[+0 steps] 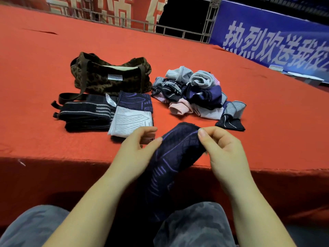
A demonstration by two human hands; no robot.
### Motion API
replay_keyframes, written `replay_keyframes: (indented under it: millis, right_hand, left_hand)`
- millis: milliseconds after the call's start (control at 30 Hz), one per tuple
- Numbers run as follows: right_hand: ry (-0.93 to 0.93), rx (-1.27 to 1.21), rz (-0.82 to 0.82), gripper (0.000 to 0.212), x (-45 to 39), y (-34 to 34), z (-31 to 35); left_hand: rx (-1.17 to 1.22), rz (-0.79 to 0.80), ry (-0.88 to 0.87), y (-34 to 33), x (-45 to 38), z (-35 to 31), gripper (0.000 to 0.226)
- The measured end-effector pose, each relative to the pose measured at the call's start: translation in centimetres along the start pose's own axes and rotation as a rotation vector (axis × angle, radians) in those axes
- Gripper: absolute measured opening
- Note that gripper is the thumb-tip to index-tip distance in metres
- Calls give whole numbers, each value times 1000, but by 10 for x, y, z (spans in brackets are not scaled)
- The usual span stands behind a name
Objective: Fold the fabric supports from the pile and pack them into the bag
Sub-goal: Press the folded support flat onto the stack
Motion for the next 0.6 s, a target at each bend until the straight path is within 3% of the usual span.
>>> replay_keyframes:
  millis: [67,167,233,300,367,467,600]
  right_hand:
    - [27,30,24,21,-1,-6,3]
    - [95,86,21,17,-3,-7,10]
    - [114,120,10,15,-4,-5,13]
    - [123,122,4,15,-4,-4,16]
    - [154,144,9,15,-3,-4,21]
    - [194,203,-16,5,-2,2,22]
    - [85,272,-61,41,-3,16,0]
  left_hand:
    - [-46,2,-105,-8,9,-12,35]
    - [-244,130,-276,-28,25,-24,63]
    - [-288,169,-321,-36,31,-25,59]
    - [-275,146,-333,-37,32,-24,37]
    - [-187,121,-261,-35,27,-18,24]
    - [164,175,-15,-36,20,-3,29]
    - [442,171,207,-32,20,10,26]
Point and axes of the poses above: each hand's wrist, its own x-axis away from the middle knuckle, its own y-axis out of the back of the hand, z = x × y, the point moved 9 cm from there along -x, towards the middle knuckle, and after that the axes turned 7 degrees about -z, right-handed, at the moved point
